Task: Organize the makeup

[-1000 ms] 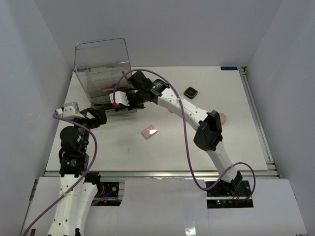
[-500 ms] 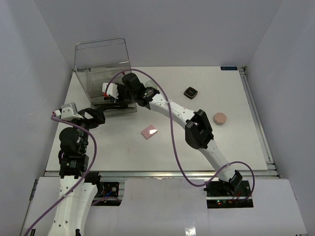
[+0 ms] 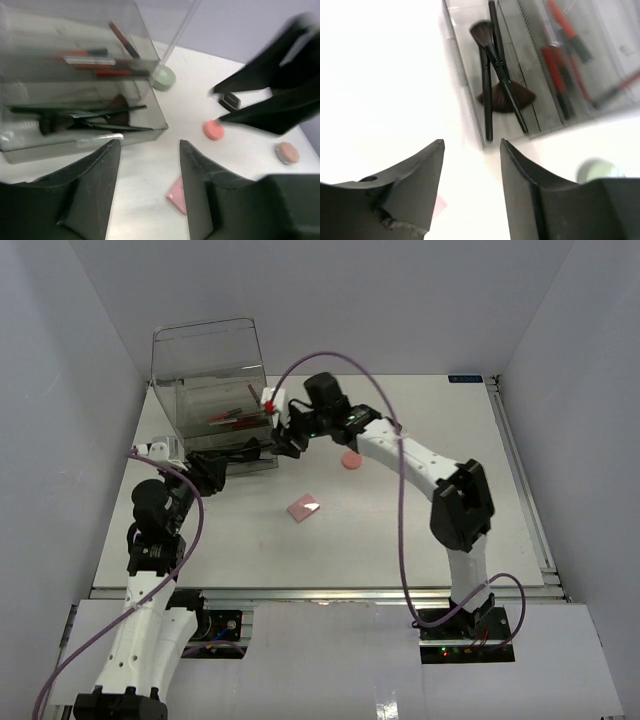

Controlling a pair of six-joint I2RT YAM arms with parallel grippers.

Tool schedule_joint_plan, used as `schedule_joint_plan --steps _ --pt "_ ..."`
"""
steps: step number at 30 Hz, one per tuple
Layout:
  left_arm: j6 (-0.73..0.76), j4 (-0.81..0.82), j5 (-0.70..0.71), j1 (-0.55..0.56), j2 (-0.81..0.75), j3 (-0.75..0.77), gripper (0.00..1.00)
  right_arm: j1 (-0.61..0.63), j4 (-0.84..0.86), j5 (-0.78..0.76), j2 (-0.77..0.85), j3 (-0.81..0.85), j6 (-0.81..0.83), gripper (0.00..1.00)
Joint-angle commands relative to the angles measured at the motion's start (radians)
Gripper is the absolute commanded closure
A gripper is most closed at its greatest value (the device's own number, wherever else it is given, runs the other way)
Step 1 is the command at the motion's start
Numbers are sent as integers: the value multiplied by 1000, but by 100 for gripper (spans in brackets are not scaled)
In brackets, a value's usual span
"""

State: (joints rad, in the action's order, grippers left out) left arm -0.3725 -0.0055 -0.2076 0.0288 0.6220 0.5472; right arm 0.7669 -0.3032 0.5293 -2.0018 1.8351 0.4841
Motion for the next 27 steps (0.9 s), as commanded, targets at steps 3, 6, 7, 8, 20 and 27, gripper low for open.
schedule_joint_plan --steps 3,6,7,8,20,27 --pt "-455 12 -54 -4 179 -25 84 -104 60 430 461 -472 -101 77" --pt "-683 3 22 -4 212 -70 87 -126 250 266 652 -742 -136 85" --pt "-735 -22 67 -4 224 -83 87 -156 301 211 725 -839 -186 85" --pt "-738 -24 106 -4 225 -87 87 -158 381 196 729 -899 -188 85" --pt "-887 -92 321 11 543 25 84 -403 641 245 939 -1094 -443 86" --pt "-898 -7 365 13 715 96 77 -405 641 254 947 -1102 -422 86"
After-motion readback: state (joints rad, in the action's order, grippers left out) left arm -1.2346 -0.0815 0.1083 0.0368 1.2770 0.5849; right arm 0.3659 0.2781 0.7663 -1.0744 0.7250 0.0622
